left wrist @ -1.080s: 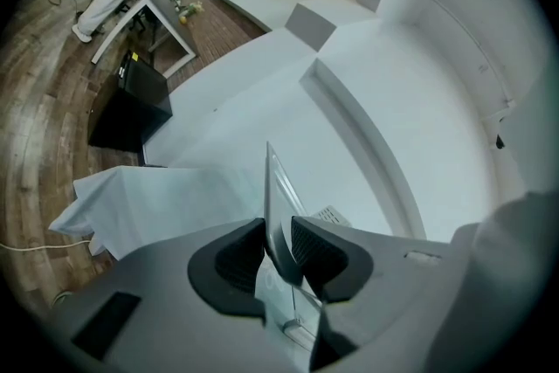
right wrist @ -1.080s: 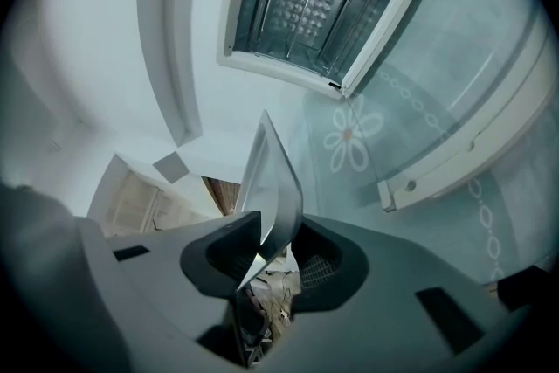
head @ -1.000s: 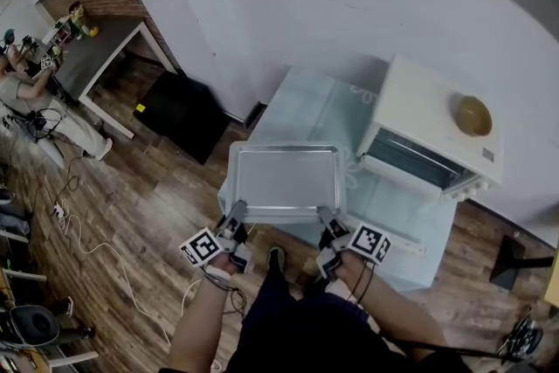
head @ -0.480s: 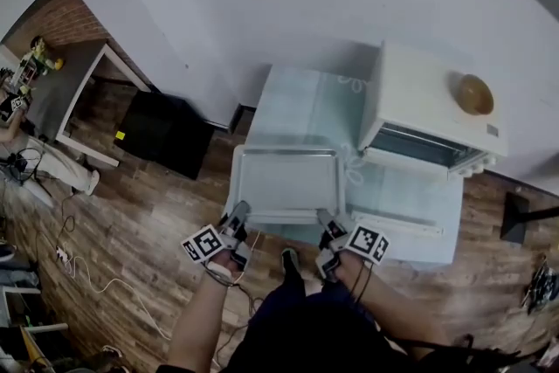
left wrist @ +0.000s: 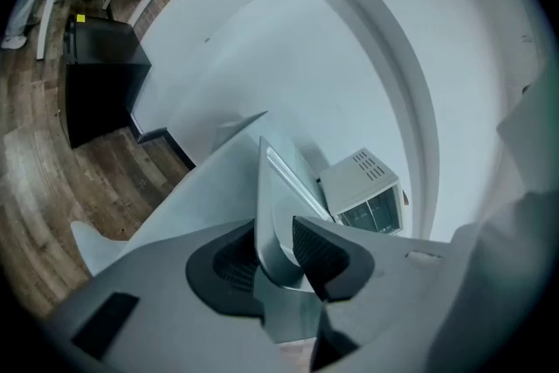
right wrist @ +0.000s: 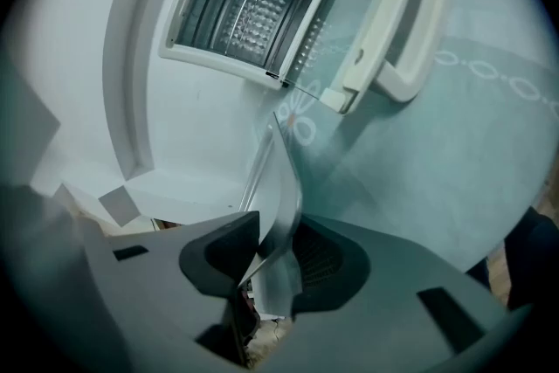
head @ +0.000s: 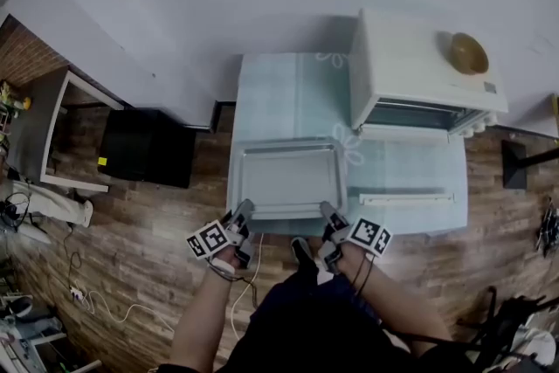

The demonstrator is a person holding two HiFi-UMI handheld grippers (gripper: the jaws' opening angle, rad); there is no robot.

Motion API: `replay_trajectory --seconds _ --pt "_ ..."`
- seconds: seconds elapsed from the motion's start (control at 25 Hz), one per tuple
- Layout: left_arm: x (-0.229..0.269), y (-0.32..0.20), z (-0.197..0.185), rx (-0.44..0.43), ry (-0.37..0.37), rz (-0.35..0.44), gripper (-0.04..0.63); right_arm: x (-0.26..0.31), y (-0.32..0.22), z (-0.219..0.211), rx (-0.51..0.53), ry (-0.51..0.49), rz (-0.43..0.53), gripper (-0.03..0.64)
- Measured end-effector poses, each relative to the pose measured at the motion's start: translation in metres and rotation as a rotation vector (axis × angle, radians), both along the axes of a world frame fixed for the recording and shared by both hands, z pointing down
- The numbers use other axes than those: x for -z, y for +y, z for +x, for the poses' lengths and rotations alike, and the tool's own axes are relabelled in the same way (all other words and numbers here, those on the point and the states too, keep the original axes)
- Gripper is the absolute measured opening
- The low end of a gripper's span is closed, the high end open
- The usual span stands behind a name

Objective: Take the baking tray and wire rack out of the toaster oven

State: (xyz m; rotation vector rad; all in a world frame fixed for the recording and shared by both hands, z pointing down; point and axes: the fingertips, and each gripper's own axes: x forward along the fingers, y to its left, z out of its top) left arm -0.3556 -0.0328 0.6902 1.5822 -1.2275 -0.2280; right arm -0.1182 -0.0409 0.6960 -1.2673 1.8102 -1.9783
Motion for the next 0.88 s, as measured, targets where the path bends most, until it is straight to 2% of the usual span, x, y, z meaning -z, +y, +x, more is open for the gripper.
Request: replay_trajectory --seconds 0.12,0.24,0.32,0.44,0.6,0.72,0.88 --pt "-0.01 -0.004 0.005 -0.009 0.002 -0.024 0.107 -0.008 0.001 0.005 -0.047 0.005 -0.03 0.127" --pt "-0.016 -0.005 0.007 -0.015 -0.013 -0.033 0.109 -0.013 -0.004 0.009 -0.053 0.019 0.002 0.127" --pt "-0.018 -0.004 0.006 -0.017 -0.034 -0.042 0.109 -0.017 0.0 0.008 -0.059 0.032 -0.03 0.127" --pt "-0.025 -0.002 0.003 0.004 -0.069 -0.077 0.107 -0.023 0.002 0.006 -0.026 0.087 -0.025 0.132" --pt "-0.027 -0.001 0.004 0.045 -0.051 -0.091 0.109 -0.024 0.0 0.006 0.004 0.135 -0.002 0.136" --pt "-0.023 -0.002 0.002 0.027 -0.079 -0.073 0.112 -0.023 0.001 0.003 0.03 0.165 0.001 0.168" --pt "-0.027 0.005 -0.006 0.042 -0.139 -0.122 0.169 -0.022 0.009 -0.003 0.109 0.245 -0.021 0.236"
